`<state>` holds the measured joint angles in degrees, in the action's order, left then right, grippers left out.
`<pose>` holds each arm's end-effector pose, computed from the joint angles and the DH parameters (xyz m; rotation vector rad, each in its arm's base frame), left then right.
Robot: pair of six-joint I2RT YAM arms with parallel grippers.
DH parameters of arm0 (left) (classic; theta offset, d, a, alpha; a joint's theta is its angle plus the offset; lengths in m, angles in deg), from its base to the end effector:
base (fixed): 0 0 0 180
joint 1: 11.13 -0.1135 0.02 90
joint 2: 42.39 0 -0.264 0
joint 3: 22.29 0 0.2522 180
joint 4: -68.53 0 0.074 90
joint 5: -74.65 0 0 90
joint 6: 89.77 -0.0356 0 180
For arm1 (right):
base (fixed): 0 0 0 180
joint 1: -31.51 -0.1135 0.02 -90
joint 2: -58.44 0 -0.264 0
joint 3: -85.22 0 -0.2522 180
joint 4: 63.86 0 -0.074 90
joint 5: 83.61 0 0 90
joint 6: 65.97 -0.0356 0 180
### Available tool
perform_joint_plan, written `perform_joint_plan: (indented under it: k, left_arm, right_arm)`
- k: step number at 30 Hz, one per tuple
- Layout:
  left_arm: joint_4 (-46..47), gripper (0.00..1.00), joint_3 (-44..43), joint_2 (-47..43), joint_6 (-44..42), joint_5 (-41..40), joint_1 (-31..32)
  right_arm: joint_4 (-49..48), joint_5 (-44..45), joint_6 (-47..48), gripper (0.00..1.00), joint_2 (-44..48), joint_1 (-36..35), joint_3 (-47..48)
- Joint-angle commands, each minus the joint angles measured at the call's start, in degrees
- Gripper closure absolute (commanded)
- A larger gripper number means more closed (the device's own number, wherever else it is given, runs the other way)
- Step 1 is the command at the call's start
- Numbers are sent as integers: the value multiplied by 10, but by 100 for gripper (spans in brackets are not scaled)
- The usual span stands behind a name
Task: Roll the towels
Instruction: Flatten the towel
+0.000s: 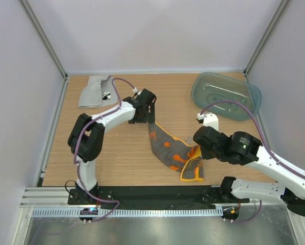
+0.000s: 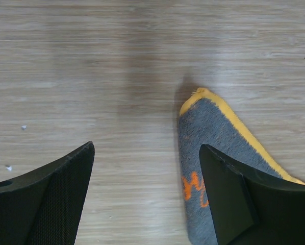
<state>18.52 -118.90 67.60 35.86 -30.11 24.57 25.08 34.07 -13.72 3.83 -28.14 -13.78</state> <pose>0.3335 -0.2285 0.2063 -0.0785 2.6165 -0.0854 0.0859 0.1139 0.3472 -0.3234 2.4544 0.0516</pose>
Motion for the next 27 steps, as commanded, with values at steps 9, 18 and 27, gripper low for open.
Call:
perform_joint_plan:
  k: [9, 18, 27]
  left_arm:
    - [45, 17, -77, 83, 18, 23, 9]
    - [50, 53, -106, 123, 19, 35, 9]
    - [36, 100, -63, 34, 0, 9, 9]
  right_arm:
    - [-50, -23, -3, 99, -25, -2, -25]
    - [-56, -29, -3, 99, -33, -2, -27]
    - [-64, -33, -1, 99, -35, -1, -30]
